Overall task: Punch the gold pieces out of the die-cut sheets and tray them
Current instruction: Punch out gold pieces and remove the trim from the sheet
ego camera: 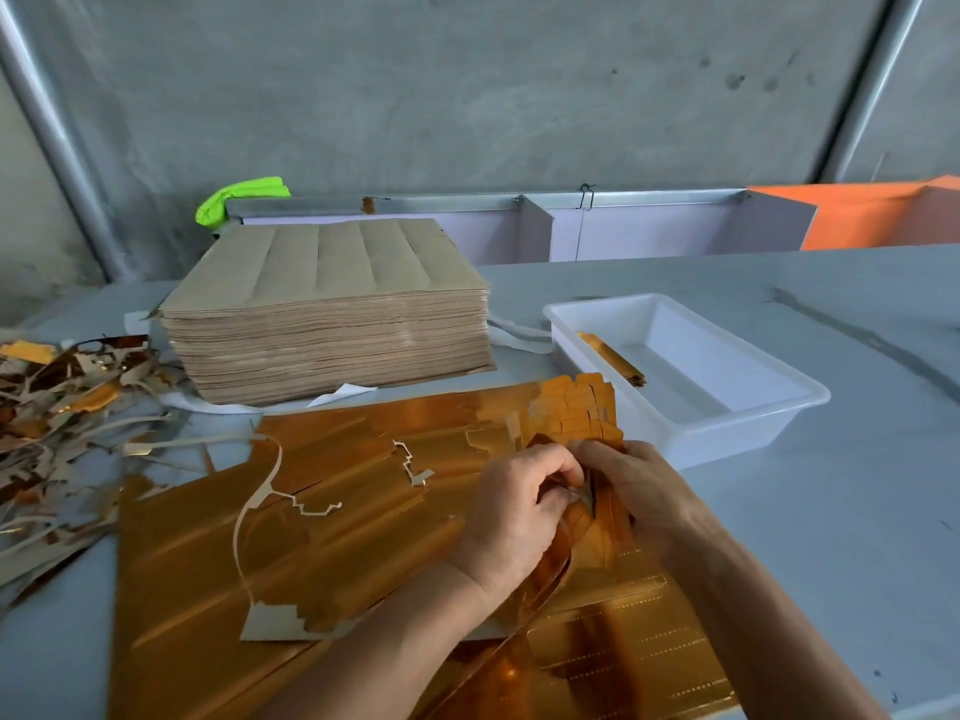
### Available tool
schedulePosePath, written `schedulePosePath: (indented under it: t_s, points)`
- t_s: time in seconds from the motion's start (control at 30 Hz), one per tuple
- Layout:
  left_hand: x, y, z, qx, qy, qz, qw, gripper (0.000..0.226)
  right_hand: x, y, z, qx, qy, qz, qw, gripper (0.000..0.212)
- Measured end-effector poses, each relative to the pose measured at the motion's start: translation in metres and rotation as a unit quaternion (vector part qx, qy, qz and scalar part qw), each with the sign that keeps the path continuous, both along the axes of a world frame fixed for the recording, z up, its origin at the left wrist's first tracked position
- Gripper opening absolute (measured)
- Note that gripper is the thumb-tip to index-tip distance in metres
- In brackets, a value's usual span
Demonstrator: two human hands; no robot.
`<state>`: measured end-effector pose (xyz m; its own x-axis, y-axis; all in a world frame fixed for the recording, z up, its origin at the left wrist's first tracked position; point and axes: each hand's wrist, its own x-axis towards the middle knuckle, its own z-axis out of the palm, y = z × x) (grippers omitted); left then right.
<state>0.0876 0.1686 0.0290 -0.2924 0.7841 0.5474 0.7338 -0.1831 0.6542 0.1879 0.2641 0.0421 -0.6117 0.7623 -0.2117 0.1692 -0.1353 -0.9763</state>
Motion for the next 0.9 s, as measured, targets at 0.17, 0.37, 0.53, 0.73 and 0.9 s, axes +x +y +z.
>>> schedulePosePath:
  t_s: [0.17, 0.37, 0.53, 0.73, 0.9]
  points:
    - [0.006, -0.003, -0.004, 0.009, 0.071, -0.02, 0.997, 0.013, -0.005, 0.01, -0.01, -0.001, -0.083, -0.061, 0.995, 0.032]
    - [0.023, -0.024, -0.007, -0.17, 0.036, -0.197, 0.965, 0.013, 0.002, 0.041, -0.005, 0.127, -0.129, -0.22, 0.959, 0.025]
    - [0.025, -0.028, -0.018, -0.33, -0.023, -0.273, 0.903, 0.013, 0.017, 0.063, 0.005, 0.211, -0.115, -0.301, 0.923, 0.029]
    - [0.028, -0.026, -0.026, -0.312, -0.048, -0.262, 0.912, 0.008, 0.024, 0.056, -0.011, 0.156, -0.141, -0.207, 0.956, 0.023]
    - [0.019, -0.022, -0.024, -0.216, -0.193, -0.162, 0.943, 0.05, 0.022, 0.03, -0.03, 0.019, -0.074, -0.133, 0.988, 0.022]
